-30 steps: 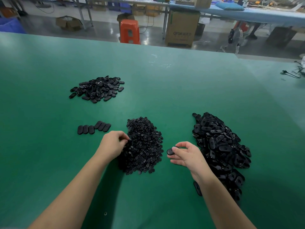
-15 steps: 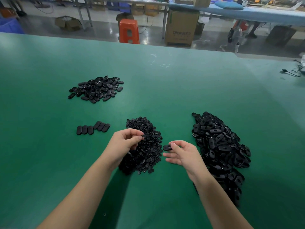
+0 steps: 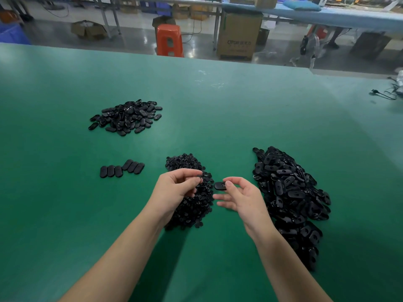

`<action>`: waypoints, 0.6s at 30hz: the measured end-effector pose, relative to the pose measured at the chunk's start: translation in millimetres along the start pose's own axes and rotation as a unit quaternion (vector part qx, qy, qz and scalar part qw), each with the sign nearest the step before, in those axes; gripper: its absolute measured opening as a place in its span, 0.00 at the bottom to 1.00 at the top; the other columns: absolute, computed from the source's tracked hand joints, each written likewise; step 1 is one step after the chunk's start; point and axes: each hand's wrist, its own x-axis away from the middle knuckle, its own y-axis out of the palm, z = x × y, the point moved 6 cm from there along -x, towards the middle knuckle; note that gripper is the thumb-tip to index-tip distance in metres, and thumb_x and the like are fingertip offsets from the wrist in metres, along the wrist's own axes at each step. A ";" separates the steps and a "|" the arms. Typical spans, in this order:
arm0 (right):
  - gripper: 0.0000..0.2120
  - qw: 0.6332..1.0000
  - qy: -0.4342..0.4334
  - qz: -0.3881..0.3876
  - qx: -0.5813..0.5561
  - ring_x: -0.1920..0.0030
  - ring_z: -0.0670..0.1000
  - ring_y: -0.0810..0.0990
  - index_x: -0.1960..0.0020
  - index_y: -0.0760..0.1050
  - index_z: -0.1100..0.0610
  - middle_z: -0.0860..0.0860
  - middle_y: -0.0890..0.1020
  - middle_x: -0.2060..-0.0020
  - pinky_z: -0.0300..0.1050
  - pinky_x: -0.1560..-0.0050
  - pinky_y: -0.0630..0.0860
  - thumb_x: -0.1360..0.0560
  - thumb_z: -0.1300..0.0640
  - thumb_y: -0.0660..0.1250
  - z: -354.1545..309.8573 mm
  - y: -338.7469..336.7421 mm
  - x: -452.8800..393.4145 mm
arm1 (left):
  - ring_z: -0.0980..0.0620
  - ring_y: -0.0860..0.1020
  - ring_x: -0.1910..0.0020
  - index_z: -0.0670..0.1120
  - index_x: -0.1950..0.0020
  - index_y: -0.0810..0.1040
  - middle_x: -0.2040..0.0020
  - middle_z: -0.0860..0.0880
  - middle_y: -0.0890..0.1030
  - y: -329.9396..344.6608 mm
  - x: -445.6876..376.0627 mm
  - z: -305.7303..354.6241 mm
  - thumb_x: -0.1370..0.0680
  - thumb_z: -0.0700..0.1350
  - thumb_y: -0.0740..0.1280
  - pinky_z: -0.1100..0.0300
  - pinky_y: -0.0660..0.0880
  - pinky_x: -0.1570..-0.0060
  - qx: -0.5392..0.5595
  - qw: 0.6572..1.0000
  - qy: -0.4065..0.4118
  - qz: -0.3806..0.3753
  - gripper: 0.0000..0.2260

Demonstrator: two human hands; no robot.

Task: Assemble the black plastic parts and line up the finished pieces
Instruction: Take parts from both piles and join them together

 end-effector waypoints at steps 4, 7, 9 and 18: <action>0.05 1.000 -0.015 0.007 -0.006 0.55 0.58 0.88 0.44 0.76 0.61 0.59 0.85 0.51 0.48 0.55 0.85 0.16 0.61 0.63 -2.6 0.8 0.6 | 0.56 0.74 0.69 0.42 0.53 0.85 0.65 0.48 0.80 -0.9 0.3 -3.1 0.25 0.35 0.74 0.65 0.74 0.67 -0.013 1.000 -0.003 0.018 0.03; 0.05 1.000 -0.024 0.005 -0.014 0.55 0.59 0.88 0.44 0.75 0.61 0.58 0.87 0.51 0.49 0.56 0.85 0.16 0.62 0.61 -4.7 2.3 0.3 | 0.58 0.70 0.71 0.46 0.57 0.85 0.67 0.52 0.78 -1.9 0.5 -3.8 0.25 0.38 0.75 0.67 0.69 0.69 -0.054 0.998 0.006 0.031 0.03; 0.04 0.999 -0.030 0.001 -0.018 0.55 0.59 0.88 0.44 0.74 0.61 0.57 0.87 0.51 0.48 0.57 0.85 0.16 0.62 0.60 -6.1 3.4 0.4 | 0.58 0.67 0.72 0.47 0.58 0.85 0.68 0.53 0.76 -3.0 -0.1 -3.4 0.25 0.39 0.75 0.67 0.66 0.70 -0.065 0.997 0.011 0.041 0.04; 0.05 0.998 -0.061 0.009 0.023 0.58 0.55 0.88 0.45 0.72 0.57 0.53 0.88 0.54 0.43 0.62 0.82 0.16 0.64 0.59 -2.5 6.5 -1.9 | 0.54 0.73 0.75 0.38 0.53 0.80 0.61 0.41 0.85 10.0 2.5 -0.2 0.22 0.32 0.70 0.61 0.74 0.75 -0.006 1.000 0.001 0.017 0.02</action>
